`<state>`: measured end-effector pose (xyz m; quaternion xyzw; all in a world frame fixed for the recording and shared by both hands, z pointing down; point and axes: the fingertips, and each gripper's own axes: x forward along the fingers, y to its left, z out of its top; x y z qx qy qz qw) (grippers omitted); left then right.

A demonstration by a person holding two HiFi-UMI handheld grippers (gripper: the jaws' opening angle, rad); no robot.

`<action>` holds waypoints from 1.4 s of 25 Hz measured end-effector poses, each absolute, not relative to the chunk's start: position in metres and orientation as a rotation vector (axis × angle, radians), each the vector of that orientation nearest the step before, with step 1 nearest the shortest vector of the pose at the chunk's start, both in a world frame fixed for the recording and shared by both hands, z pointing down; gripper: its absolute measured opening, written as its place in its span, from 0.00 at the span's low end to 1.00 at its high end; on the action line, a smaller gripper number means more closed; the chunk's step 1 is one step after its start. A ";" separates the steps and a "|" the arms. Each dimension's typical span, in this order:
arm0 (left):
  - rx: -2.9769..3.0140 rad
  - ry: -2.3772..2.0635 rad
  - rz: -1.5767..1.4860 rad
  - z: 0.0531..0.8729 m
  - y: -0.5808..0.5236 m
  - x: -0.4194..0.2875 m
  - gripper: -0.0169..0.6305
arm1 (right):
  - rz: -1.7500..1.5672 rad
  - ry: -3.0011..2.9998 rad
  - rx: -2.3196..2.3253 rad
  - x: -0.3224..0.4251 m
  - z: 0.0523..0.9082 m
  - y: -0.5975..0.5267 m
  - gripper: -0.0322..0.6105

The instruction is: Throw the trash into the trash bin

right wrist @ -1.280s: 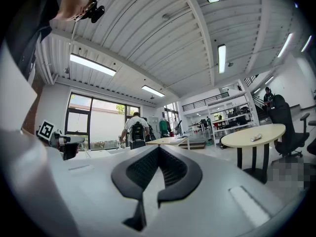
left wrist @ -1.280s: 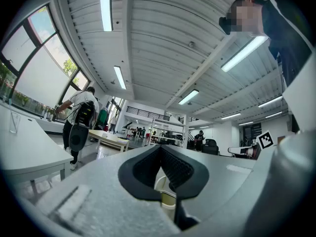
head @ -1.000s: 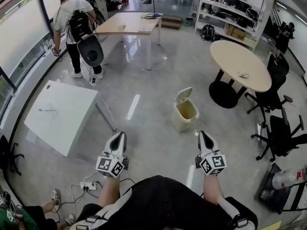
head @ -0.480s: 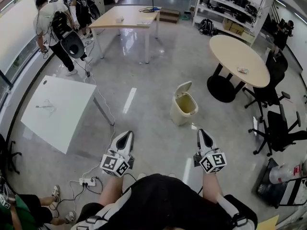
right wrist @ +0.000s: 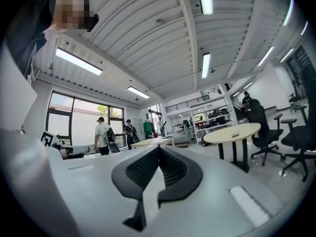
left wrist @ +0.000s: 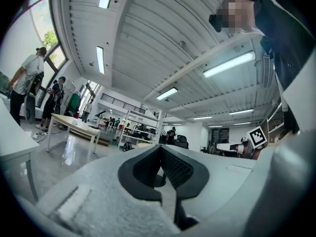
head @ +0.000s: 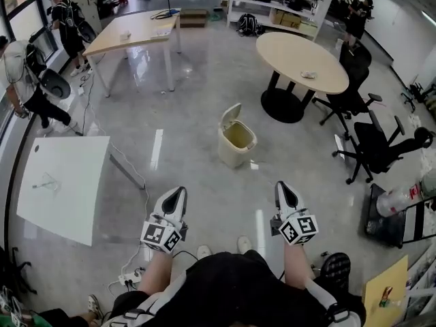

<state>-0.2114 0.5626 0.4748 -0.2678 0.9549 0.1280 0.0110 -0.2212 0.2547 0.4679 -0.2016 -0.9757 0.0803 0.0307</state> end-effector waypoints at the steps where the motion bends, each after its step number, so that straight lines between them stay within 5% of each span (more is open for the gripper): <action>1: -0.863 2.972 0.401 0.474 0.559 -0.214 0.03 | 0.254 -3.018 -0.578 -0.214 0.467 0.248 0.05; 24: -1.480 2.731 0.431 0.447 0.255 -0.182 0.03 | 0.318 -3.144 0.162 -0.033 0.464 -0.056 0.05; 35: -1.837 2.535 0.456 0.444 0.088 -0.128 0.03 | 0.258 -3.101 0.611 0.110 0.465 -0.173 0.06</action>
